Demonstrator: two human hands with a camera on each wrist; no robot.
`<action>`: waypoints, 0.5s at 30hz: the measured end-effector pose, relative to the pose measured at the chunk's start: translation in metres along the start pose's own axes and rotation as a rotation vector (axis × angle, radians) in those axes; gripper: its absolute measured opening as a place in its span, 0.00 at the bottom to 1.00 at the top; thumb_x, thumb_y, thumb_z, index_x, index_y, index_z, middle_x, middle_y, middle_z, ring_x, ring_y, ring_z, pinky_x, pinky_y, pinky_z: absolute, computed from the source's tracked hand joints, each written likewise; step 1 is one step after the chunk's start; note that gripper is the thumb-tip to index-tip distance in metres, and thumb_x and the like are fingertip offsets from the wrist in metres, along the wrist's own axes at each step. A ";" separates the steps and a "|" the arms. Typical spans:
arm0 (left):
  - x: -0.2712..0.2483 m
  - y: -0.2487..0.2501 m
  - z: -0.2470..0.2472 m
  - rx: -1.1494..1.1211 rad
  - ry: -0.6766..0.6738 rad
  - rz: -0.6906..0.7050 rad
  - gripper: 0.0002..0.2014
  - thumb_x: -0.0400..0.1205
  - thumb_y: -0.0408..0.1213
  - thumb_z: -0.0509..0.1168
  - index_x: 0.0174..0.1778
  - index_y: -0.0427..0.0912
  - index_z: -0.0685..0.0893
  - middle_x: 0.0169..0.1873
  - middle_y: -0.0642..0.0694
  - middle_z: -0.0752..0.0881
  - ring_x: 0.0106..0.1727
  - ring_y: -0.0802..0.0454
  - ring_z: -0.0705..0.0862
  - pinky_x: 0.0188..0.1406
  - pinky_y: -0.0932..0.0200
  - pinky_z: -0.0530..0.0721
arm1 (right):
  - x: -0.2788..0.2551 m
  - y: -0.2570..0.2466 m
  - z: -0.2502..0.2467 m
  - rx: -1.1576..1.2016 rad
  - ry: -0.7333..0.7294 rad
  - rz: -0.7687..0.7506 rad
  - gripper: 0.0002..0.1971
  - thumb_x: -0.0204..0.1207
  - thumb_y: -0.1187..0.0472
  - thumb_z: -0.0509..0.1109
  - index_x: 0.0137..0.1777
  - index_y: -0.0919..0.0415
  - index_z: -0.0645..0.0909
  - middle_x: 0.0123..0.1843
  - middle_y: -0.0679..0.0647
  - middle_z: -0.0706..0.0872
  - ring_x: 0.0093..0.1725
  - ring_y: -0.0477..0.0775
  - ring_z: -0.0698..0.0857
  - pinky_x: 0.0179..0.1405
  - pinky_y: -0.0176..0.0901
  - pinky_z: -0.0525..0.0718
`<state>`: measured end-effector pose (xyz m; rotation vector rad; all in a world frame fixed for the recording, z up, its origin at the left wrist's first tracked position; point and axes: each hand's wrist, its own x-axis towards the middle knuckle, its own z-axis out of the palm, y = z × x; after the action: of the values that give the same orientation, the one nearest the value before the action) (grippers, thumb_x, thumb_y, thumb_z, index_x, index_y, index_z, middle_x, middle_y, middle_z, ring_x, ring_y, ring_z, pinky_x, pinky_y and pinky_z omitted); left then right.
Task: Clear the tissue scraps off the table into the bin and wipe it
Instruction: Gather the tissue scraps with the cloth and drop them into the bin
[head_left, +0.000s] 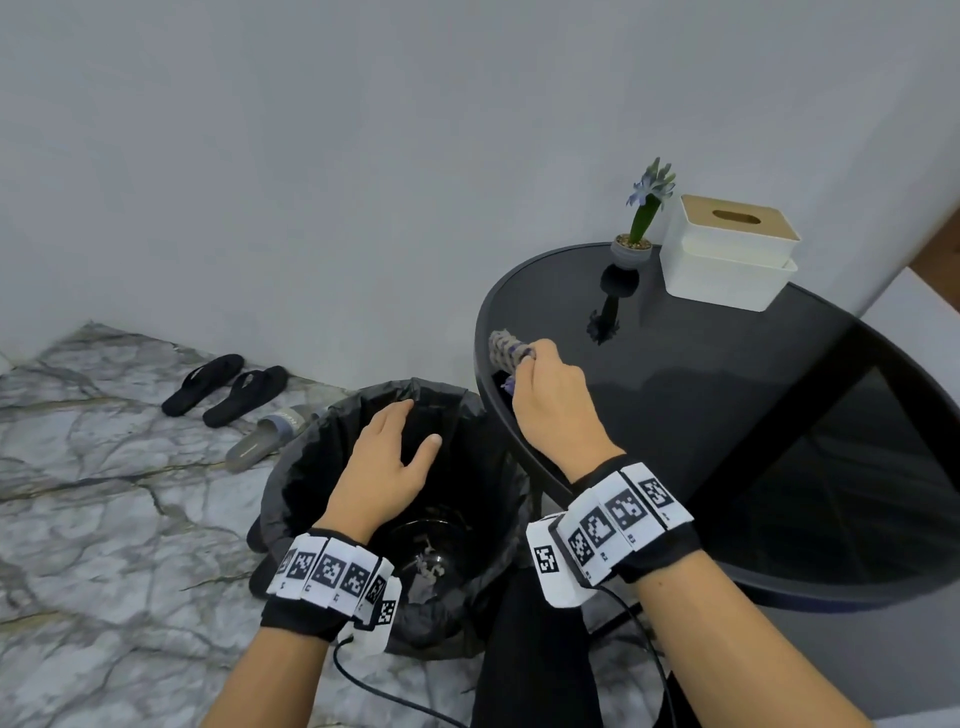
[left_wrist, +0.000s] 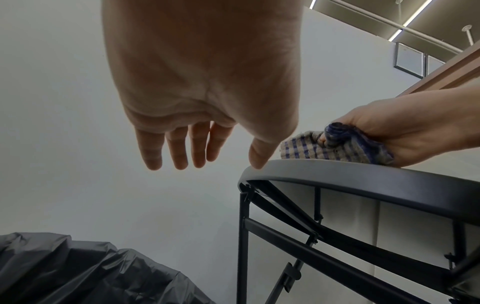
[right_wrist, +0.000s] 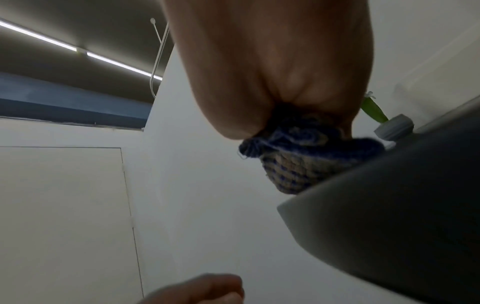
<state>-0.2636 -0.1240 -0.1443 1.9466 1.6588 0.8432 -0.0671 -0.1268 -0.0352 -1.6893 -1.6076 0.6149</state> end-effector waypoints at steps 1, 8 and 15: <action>-0.001 -0.001 -0.001 0.008 0.000 -0.001 0.33 0.84 0.55 0.61 0.82 0.42 0.66 0.80 0.45 0.70 0.81 0.48 0.67 0.79 0.51 0.66 | -0.002 0.001 0.004 -0.041 -0.010 -0.011 0.11 0.86 0.59 0.51 0.53 0.66 0.71 0.48 0.64 0.83 0.43 0.64 0.83 0.35 0.50 0.77; -0.006 -0.005 -0.004 0.060 0.005 -0.001 0.33 0.84 0.55 0.61 0.82 0.41 0.66 0.80 0.44 0.69 0.81 0.47 0.66 0.79 0.51 0.64 | -0.006 0.000 0.035 -0.324 0.021 -0.143 0.13 0.83 0.63 0.54 0.60 0.71 0.74 0.60 0.68 0.78 0.59 0.68 0.78 0.54 0.53 0.75; -0.009 -0.007 -0.005 0.081 -0.001 0.009 0.34 0.84 0.55 0.61 0.82 0.41 0.65 0.81 0.44 0.69 0.82 0.48 0.65 0.79 0.52 0.64 | -0.004 -0.015 0.046 -0.253 -0.017 -0.176 0.12 0.85 0.63 0.54 0.61 0.69 0.73 0.62 0.65 0.78 0.62 0.66 0.79 0.54 0.51 0.76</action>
<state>-0.2730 -0.1318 -0.1474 2.0090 1.7099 0.7894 -0.1121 -0.1234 -0.0531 -1.6972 -1.8860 0.3504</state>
